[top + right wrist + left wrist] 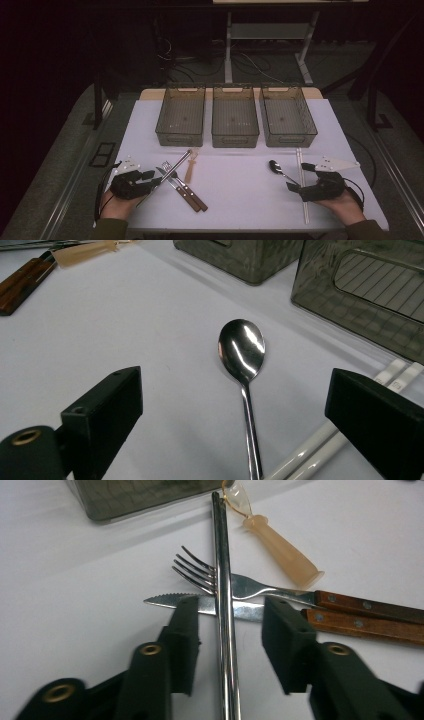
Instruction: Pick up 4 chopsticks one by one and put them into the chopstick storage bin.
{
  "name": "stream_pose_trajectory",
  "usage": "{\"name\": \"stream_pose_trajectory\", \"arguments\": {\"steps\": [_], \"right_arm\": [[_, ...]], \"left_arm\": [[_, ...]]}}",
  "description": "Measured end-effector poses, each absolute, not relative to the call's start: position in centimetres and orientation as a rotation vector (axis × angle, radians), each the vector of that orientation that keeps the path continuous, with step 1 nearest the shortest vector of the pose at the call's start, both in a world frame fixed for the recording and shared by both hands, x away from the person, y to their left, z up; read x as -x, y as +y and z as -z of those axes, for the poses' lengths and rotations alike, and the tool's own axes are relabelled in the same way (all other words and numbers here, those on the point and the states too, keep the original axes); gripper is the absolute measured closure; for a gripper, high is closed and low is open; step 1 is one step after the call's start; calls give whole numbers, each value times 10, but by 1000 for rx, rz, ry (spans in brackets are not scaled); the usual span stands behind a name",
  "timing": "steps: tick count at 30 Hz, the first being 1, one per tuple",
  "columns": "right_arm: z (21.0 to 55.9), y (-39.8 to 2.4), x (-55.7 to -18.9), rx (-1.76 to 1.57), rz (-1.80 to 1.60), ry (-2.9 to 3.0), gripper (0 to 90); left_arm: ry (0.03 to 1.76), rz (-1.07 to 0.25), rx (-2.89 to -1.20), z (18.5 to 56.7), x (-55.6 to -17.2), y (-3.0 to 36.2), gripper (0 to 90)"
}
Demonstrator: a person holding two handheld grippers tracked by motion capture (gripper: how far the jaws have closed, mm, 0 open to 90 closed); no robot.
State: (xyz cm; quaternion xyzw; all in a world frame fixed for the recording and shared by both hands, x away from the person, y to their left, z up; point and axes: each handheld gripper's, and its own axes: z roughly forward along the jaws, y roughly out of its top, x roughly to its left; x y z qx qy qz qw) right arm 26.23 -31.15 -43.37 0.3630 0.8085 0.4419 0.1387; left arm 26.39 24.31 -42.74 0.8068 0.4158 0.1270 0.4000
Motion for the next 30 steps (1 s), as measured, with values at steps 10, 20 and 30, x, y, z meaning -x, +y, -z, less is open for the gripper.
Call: {"name": "stream_pose_trajectory", "arguments": {"steps": [10, 20, 30], "right_arm": [[433, -312, -262, -1049, -1278, 2338, 83], [433, -311, -262, -1047, -1275, 2339, 83], [434, -311, -263, -1044, -1272, 2343, 83]], "left_arm": [[1048, -309, -2079, 433, -268, 243, 787], [1039, -298, -2099, 438, -275, 240, 797], [1030, -299, -2112, 441, -281, 236, 796]]}}
